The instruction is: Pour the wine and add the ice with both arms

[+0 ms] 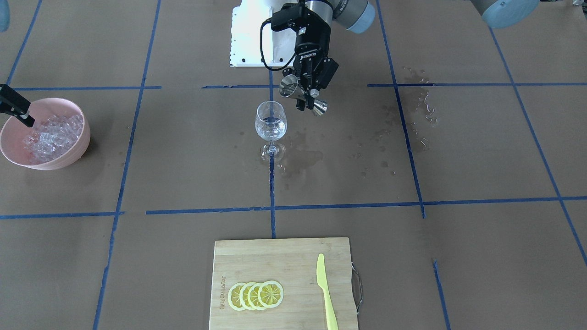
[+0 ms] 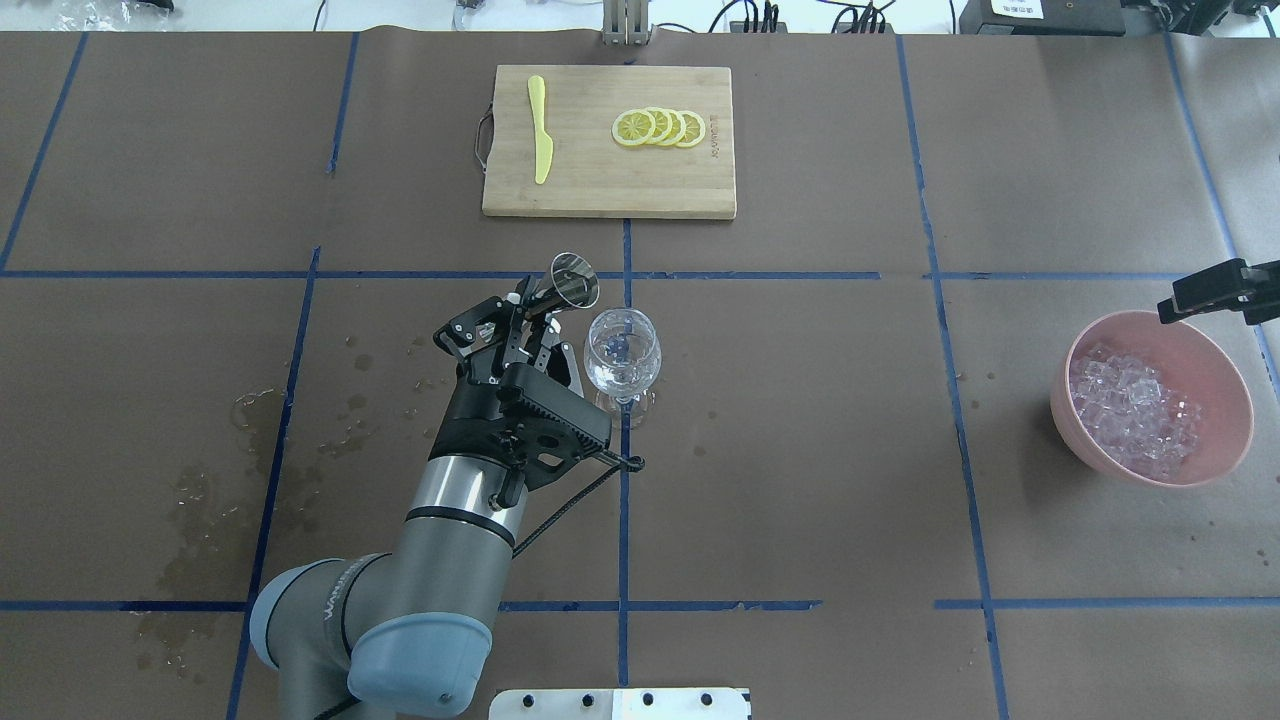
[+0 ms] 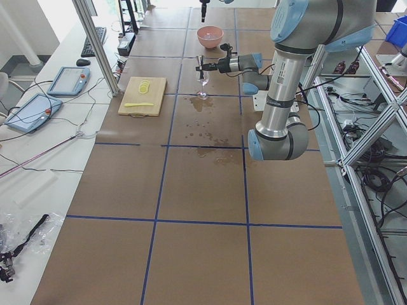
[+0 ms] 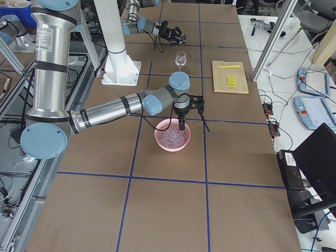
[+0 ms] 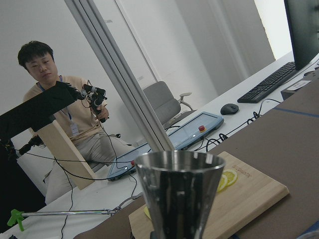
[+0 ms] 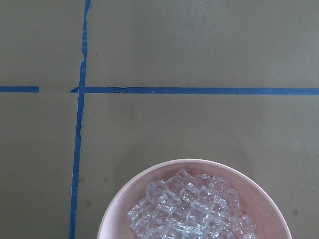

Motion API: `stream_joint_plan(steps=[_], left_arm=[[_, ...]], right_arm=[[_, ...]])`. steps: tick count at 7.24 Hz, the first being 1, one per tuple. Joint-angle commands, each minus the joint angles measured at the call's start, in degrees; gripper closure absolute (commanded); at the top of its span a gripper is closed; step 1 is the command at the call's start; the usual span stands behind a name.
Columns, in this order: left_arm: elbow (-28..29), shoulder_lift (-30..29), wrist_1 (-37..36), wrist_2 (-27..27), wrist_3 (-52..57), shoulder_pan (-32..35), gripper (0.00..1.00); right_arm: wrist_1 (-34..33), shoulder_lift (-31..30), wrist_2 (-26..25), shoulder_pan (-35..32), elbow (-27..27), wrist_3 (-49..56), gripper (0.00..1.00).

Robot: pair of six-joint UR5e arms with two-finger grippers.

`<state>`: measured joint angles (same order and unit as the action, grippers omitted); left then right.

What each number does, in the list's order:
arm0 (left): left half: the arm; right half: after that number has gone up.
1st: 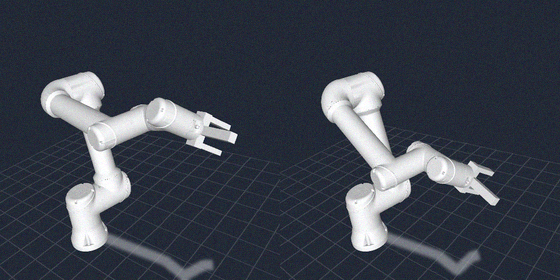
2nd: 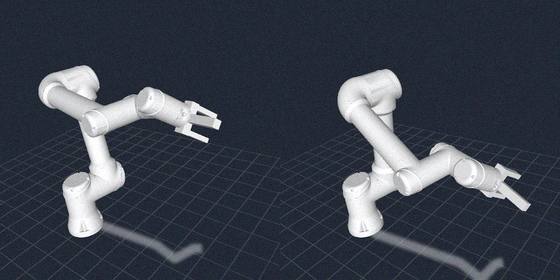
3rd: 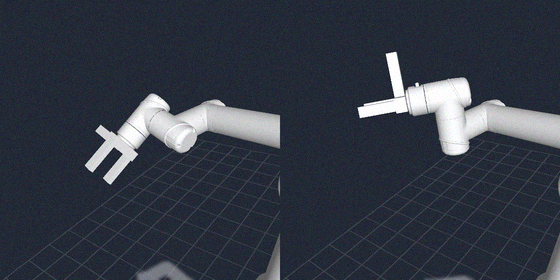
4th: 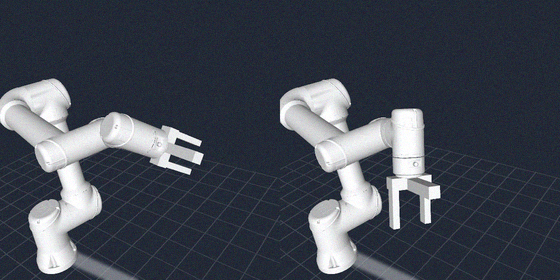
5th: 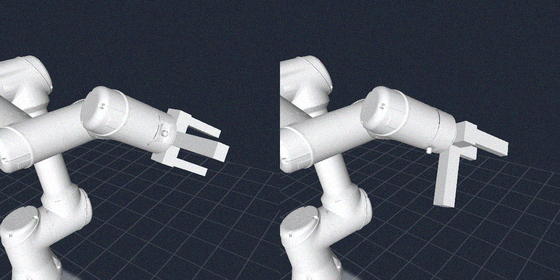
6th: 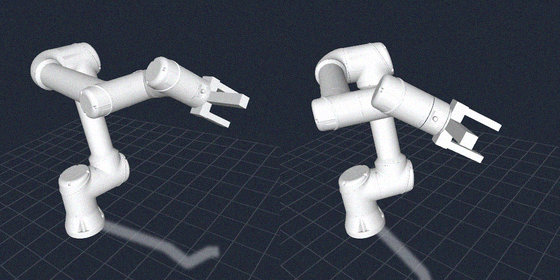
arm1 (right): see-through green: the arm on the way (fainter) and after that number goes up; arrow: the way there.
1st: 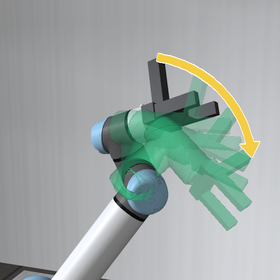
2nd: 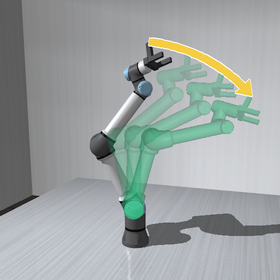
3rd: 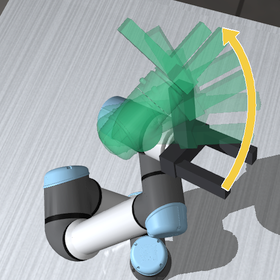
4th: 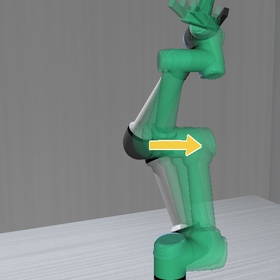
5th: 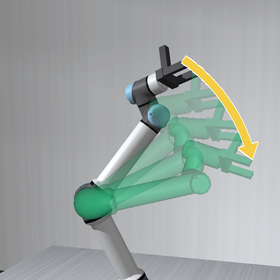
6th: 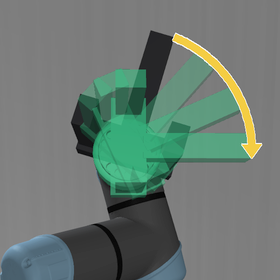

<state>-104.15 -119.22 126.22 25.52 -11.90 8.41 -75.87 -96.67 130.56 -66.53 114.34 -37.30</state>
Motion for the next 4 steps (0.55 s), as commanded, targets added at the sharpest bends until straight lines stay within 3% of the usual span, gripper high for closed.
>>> stream_joint_plan(steps=[1, 4], left_arm=[[0.79, -0.66, -0.1, -2.12, 9.31, -0.06, 1.0], [1.76, -0.84, -0.27, -4.34, 17.94, -0.76, 1.0]], right_arm=[[0.02, -0.01, -0.04, 0.08, 0.0, -0.05, 0.0], [0.11, -0.27, 0.05, 0.08, 0.0, -0.05, 0.0]])
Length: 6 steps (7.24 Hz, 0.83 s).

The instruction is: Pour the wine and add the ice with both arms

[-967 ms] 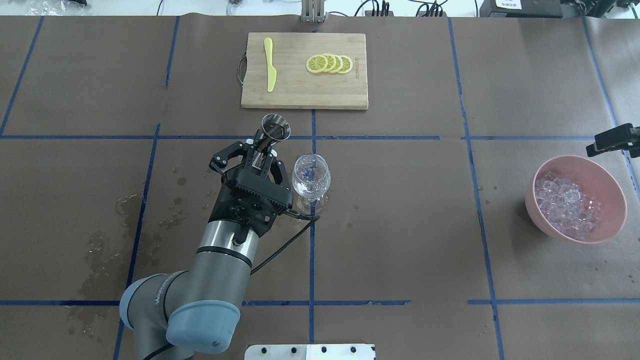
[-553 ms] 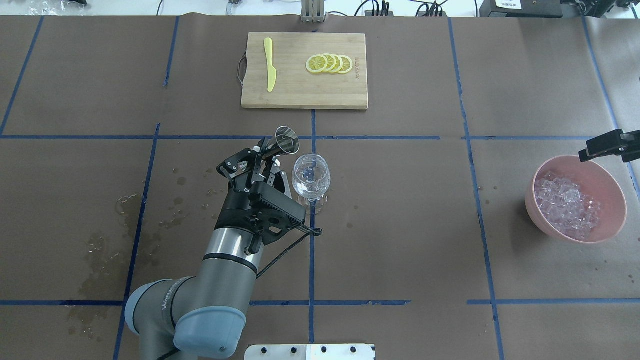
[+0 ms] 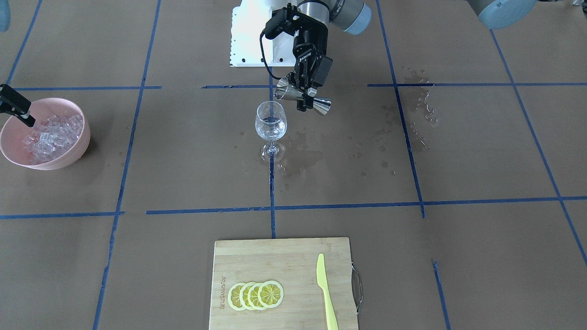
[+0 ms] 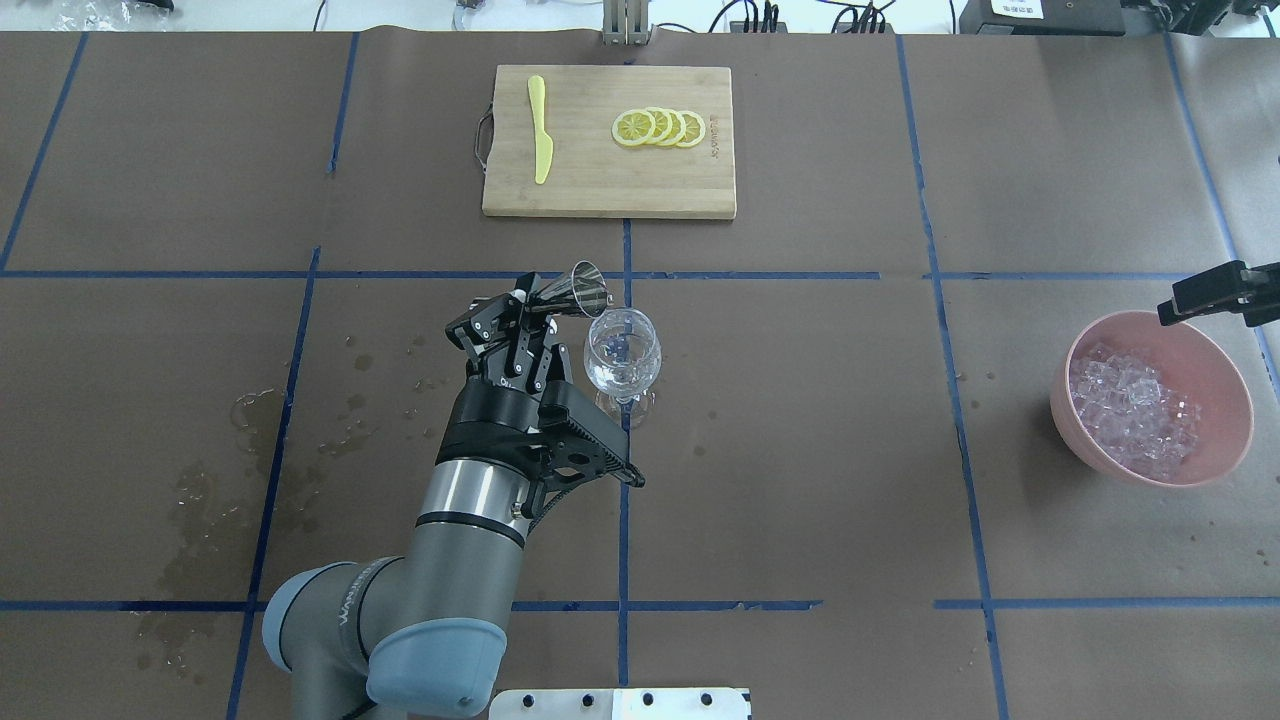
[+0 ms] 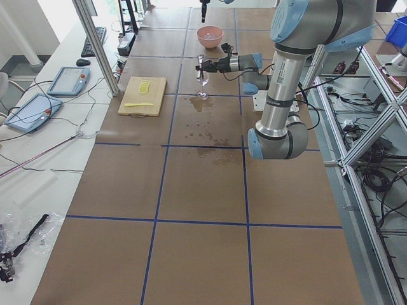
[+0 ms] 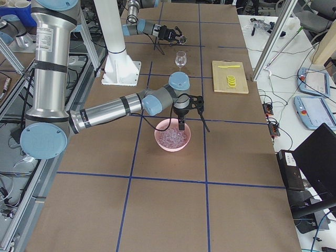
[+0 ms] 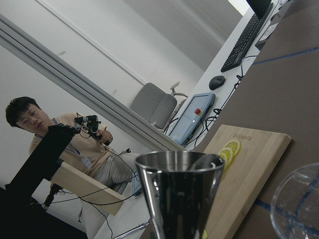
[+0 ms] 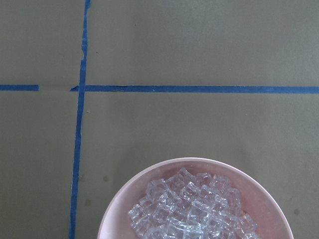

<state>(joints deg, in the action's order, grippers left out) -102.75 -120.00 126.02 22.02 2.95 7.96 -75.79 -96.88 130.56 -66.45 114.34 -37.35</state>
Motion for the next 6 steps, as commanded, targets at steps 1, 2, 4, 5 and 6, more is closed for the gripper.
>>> stream_joint_plan(steps=[1, 2, 4, 5, 6], left_arm=[[0.53, -0.05, -0.08, -1.97, 5.55, -0.4, 1.0], [0.71, -0.05, -0.08, -3.2, 7.31, -0.92, 1.0], [1.06, -0.05, -0.16, -6.26, 11.53, -2.06, 1.0], [1.32, -0.05, -0.25, -7.68, 12.86, -2.5, 1.0], [1.41, -0.05, -0.25, -7.87, 15.39, -2.59, 1.0]], right_arm=[[0.03, -0.06, 0.05, 0.09, 0.0, 0.0, 0.0], [0.03, -0.06, 0.05, 0.09, 0.0, 0.0, 0.0], [0.03, 0.02, 0.05, 0.09, 0.0, -0.18, 0.0], [0.12, 0.02, 0.14, 0.09, 0.0, -0.18, 0.0], [0.12, 0.02, 0.22, 0.09, 0.0, -0.18, 0.0]])
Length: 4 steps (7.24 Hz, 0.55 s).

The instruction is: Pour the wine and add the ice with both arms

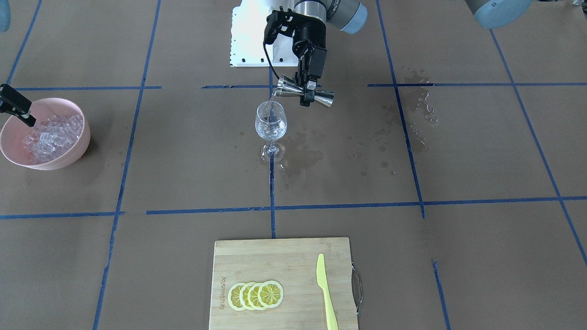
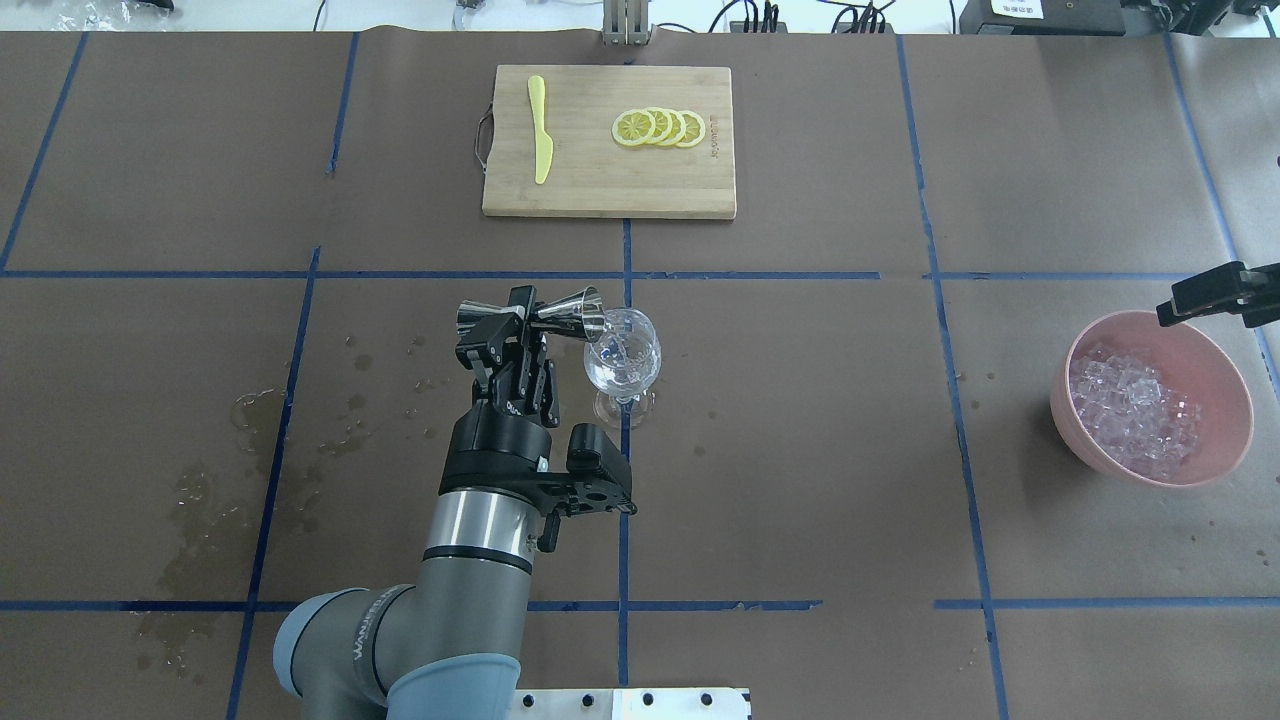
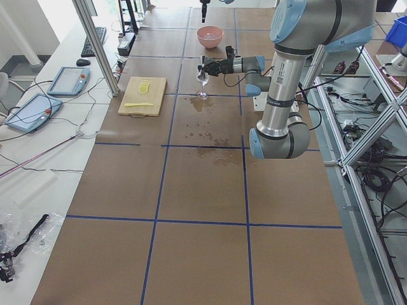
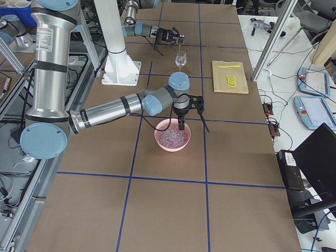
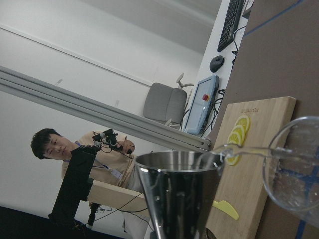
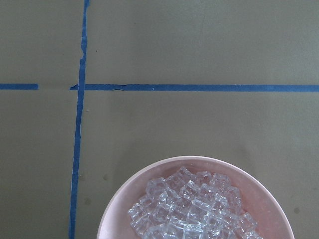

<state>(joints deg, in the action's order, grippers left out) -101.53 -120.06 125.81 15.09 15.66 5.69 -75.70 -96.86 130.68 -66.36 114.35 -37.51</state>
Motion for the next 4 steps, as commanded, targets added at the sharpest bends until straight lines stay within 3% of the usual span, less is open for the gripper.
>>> stream_joint_plan(steps=[1, 4], left_arm=[[0.28, 0.0, -0.04, -2.08, 4.88, -0.67, 1.0], [0.37, -0.35, -0.04, -3.49, 13.4, -1.47, 1.0]], right_arm=[[0.03, 0.01, 0.1, 0.0, 0.0, -0.1, 0.0], [0.03, 0.01, 0.27, 0.0, 0.0, -0.19, 0.0]])
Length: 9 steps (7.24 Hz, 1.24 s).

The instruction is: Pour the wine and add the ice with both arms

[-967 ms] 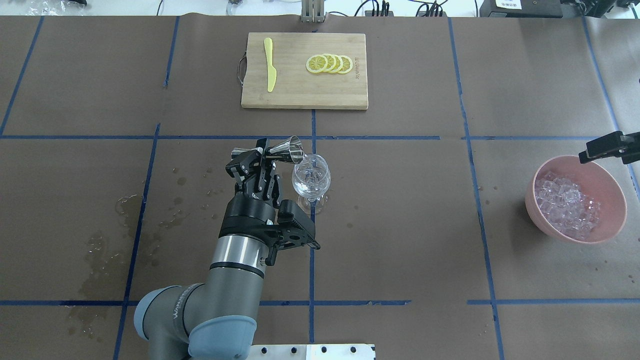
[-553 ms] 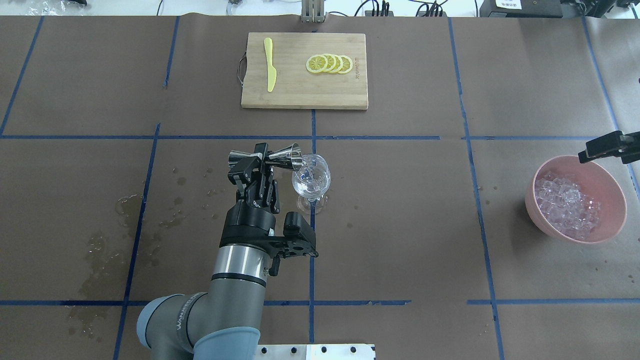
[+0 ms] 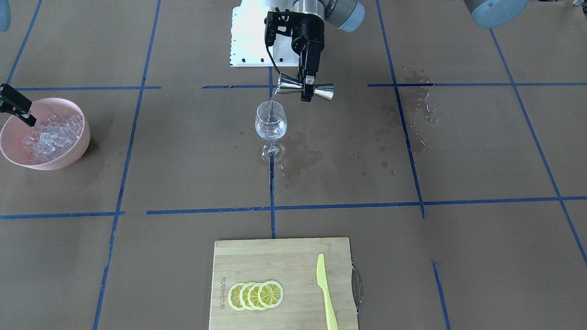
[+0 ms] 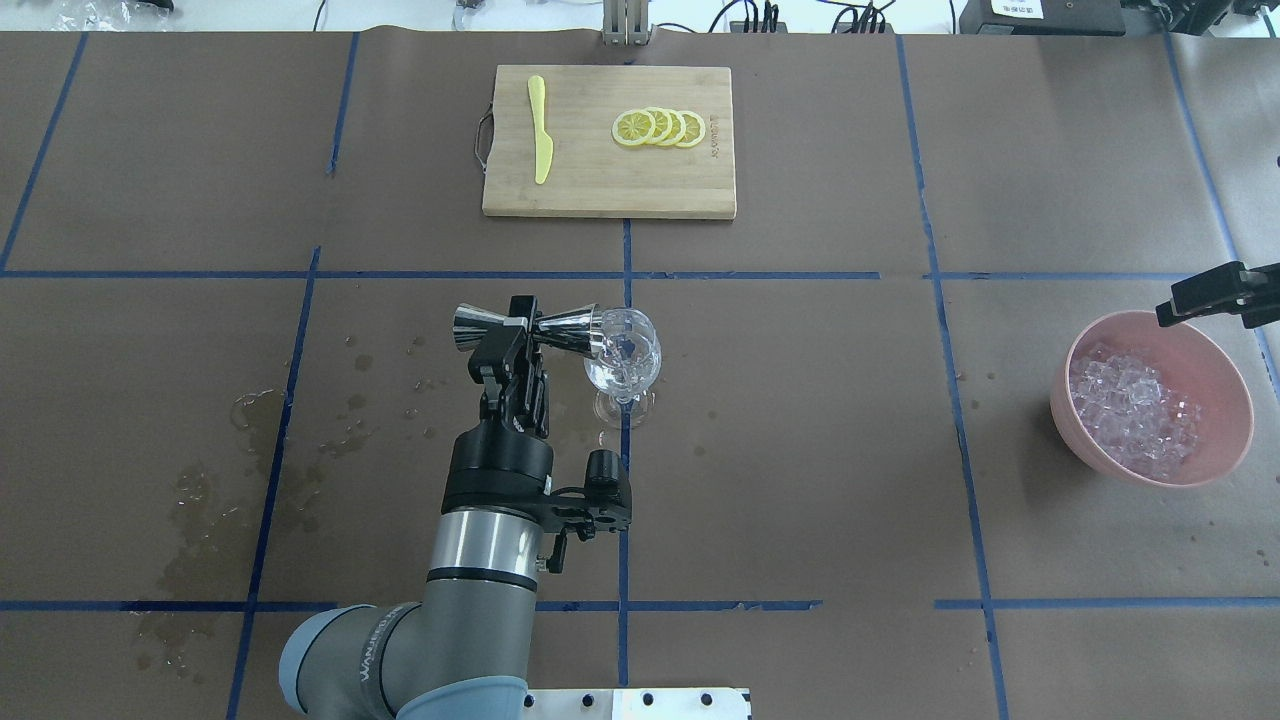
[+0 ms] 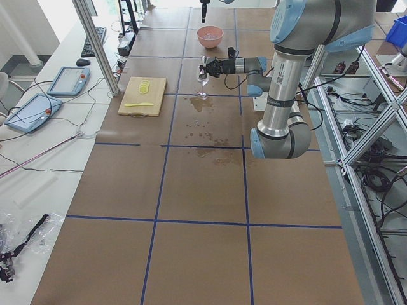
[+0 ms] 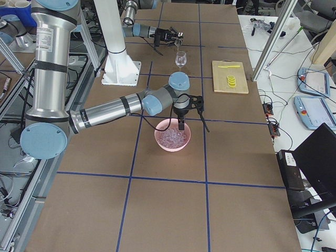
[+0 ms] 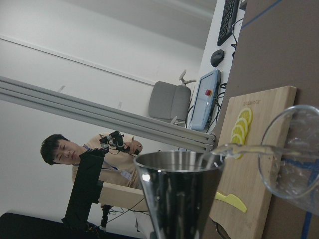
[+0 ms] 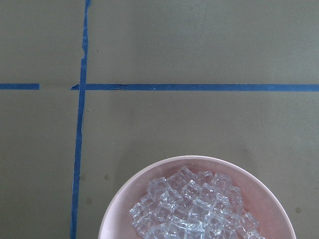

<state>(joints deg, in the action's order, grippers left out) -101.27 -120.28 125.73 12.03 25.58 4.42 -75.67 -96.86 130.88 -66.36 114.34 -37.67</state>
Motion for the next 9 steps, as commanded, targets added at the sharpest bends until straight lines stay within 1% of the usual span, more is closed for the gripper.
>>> stream_joint_plan(steps=[1, 2, 5, 6, 8, 9], left_arm=[[0.37, -0.13, -0.05, -0.87, 4.47, -0.29, 1.0], [0.72, -0.31, -0.05, -1.57, 6.22, -0.38, 1.0], [0.02, -1.01, 1.09, -1.57, 5.97, -0.47, 1.0], [0.02, -1.01, 4.66, -1.57, 5.71, -0.38, 1.0], [0.19, -0.49, 15.54, -1.49, 3.62, 0.32, 1.0], [0.28, -0.31, 17.25, -1.4, -1.19, 0.5, 1.0]], right_arm=[[0.0, 0.09, 0.08, 0.09, 0.0, -0.12, 0.0], [0.0, 0.18, 0.08, 0.17, 0.09, -0.82, 0.0], [0.0, 0.26, 0.08, 0.18, 0.18, -0.91, 0.0], [0.0, 0.35, 0.08, 0.18, 0.18, -0.91, 0.0], [0.0, 0.53, 0.08, 0.18, 0.35, -0.91, 0.0], [0.09, 0.53, -0.1, 0.18, 0.27, -0.83, 0.0]])
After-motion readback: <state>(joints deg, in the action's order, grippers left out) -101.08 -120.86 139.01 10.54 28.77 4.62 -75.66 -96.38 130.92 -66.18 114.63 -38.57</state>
